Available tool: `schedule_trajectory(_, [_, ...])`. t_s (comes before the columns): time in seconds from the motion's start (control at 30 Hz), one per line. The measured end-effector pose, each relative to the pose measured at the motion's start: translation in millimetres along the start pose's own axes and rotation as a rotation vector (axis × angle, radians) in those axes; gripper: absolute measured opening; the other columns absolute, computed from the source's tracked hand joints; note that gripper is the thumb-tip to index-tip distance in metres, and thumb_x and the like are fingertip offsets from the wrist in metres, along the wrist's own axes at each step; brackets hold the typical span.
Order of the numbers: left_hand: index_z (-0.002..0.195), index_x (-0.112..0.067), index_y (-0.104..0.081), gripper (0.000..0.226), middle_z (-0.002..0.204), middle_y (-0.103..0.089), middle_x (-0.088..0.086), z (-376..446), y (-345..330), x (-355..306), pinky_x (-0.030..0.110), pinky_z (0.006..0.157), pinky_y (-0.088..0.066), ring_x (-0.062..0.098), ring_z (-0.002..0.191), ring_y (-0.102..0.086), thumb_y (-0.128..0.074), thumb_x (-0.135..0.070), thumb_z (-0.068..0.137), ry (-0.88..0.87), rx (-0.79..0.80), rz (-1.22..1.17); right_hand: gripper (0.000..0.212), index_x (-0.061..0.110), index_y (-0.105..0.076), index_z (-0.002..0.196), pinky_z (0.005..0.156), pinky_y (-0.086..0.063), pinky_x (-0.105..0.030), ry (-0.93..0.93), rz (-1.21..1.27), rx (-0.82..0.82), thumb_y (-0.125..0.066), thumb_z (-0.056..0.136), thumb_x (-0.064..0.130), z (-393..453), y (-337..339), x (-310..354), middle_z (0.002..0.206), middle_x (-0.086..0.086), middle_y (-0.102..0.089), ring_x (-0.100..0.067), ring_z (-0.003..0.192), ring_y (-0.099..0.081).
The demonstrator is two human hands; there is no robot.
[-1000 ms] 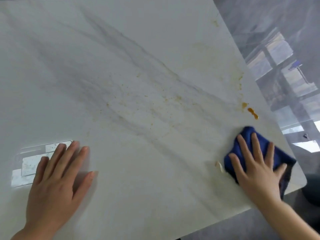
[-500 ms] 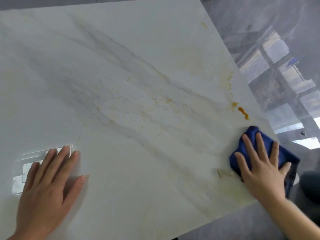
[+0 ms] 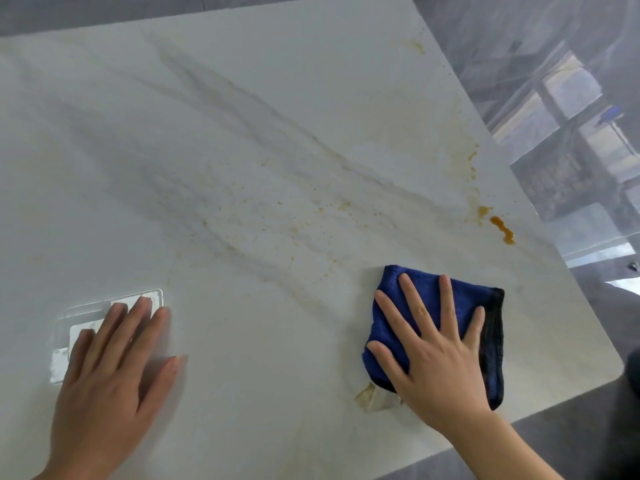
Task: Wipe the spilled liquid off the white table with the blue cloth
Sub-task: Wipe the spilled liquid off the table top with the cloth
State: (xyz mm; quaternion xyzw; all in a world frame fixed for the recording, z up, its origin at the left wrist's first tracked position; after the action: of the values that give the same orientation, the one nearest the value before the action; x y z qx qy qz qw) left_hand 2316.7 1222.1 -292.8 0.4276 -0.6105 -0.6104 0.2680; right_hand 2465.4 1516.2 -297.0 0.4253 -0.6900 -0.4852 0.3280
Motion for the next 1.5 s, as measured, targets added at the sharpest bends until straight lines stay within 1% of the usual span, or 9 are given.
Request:
schedule_trajectory(0.13, [0.13,-0.007,-0.05,0.075,0.139,-0.045,0.014,1,5,-5,0.055,0.103,-0.027,0.026,0.132,-0.029,-0.015,-0.061,0.091,-0.007,-0.03,-0.002,0.064,0.035,-0.028,0.142,0.096,-0.022,-0.076,0.008,-0.002,0.008,-0.01,0.089,0.065,0,1,1,0.15,0.003,-0.021,-0.043,0.139,-0.017])
schedule_trajectory(0.2, [0.13,-0.007,-0.05,0.073,0.139,-0.045,0.014,1,9,-18,0.051,0.105,-0.022,0.026,0.133,-0.028,-0.016,-0.059,0.091,-0.028,-0.062,-0.008,0.063,0.034,-0.03,0.141,0.095,-0.024,-0.075,0.005,-0.015,0.021,-0.011,0.09,0.065,0,1,0,0.15,0.001,-0.028,-0.043,0.138,-0.019])
schedule_trajectory(0.4, [0.133,-0.01,-0.046,0.064,0.143,-0.038,0.008,11,7,-89,0.043,0.11,-0.017,0.024,0.136,-0.026,-0.021,-0.054,0.093,-0.128,-0.122,-0.107,0.063,0.034,-0.033,0.14,0.095,-0.025,-0.074,0.002,-0.008,0.045,-0.011,0.09,0.065,1,0,1,0.148,-0.001,-0.036,-0.042,0.138,-0.021])
schedule_trajectory(0.57, [0.139,-0.02,-0.039,0.061,0.148,-0.034,0.004,28,-14,-136,0.049,0.11,-0.019,0.024,0.14,-0.024,-0.022,-0.054,0.091,-0.154,-0.009,-0.044,0.062,0.034,-0.033,0.14,0.094,-0.028,-0.075,-0.004,-0.002,0.052,-0.012,0.09,0.065,1,0,1,0.148,0.0,-0.037,-0.042,0.136,-0.025])
schedule_trajectory(0.73, [0.139,-0.022,-0.039,0.063,0.148,-0.034,0.005,36,-34,-150,0.05,0.11,-0.021,0.027,0.139,-0.027,-0.03,-0.055,0.087,-0.158,0.087,0.032,0.062,0.035,-0.033,0.14,0.094,-0.027,-0.075,-0.004,0.012,0.032,-0.013,0.09,0.065,1,0,-1,0.149,0.001,-0.036,-0.04,0.138,-0.02])
schedule_trajectory(1.07, [0.14,-0.023,-0.036,0.065,0.148,-0.034,0.005,35,-37,-149,0.051,0.11,-0.019,0.027,0.139,-0.027,-0.017,-0.06,0.09,-0.145,0.116,0.044,0.06,0.034,-0.038,0.138,0.092,-0.027,-0.076,0.052,0.003,0.0,-0.016,0.09,0.063,2,0,1,0.148,0.001,-0.037,-0.046,0.135,-0.025])
schedule_trajectory(1.3, [0.132,-0.019,-0.048,0.064,0.142,-0.042,0.006,36,-30,-153,0.051,0.107,-0.023,0.023,0.135,-0.029,-0.018,-0.057,0.09,-0.145,0.036,-0.003,0.057,0.037,-0.04,0.137,0.095,-0.019,-0.077,0.22,0.039,-0.082,-0.029,0.087,0.061,49,17,30,0.149,0.006,-0.034,-0.043,0.138,-0.021])
schedule_trajectory(1.43, [0.127,-0.015,-0.054,0.066,0.139,-0.046,0.008,38,-30,-154,0.046,0.107,-0.023,0.024,0.131,-0.034,-0.02,-0.057,0.091,-0.148,-0.003,-0.009,0.057,0.041,-0.027,0.141,0.098,0.008,-0.073,0.323,0.068,-0.149,-0.02,0.088,0.06,102,29,48,0.155,0.009,-0.019,-0.039,0.143,-0.001])
schedule_trajectory(1.5, [0.127,-0.017,-0.054,0.064,0.138,-0.047,0.008,40,-29,-155,0.044,0.108,-0.021,0.023,0.131,-0.034,-0.021,-0.058,0.09,-0.147,-0.006,-0.012,0.057,0.045,-0.018,0.142,0.099,0.015,-0.07,0.334,0.057,-0.173,-0.014,0.087,0.06,131,39,44,0.157,0.011,-0.01,-0.035,0.143,0.009])
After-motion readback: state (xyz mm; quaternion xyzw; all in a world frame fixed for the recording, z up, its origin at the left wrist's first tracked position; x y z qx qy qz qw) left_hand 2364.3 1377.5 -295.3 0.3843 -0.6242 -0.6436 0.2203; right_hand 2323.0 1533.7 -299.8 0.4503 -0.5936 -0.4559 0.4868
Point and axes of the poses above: each hand's wrist, its own z-axis towards the middle knuckle, its own y-axis out of the back of the hand, x = y × z, the point moved 7 cm from there along z, towards the middle knuckle
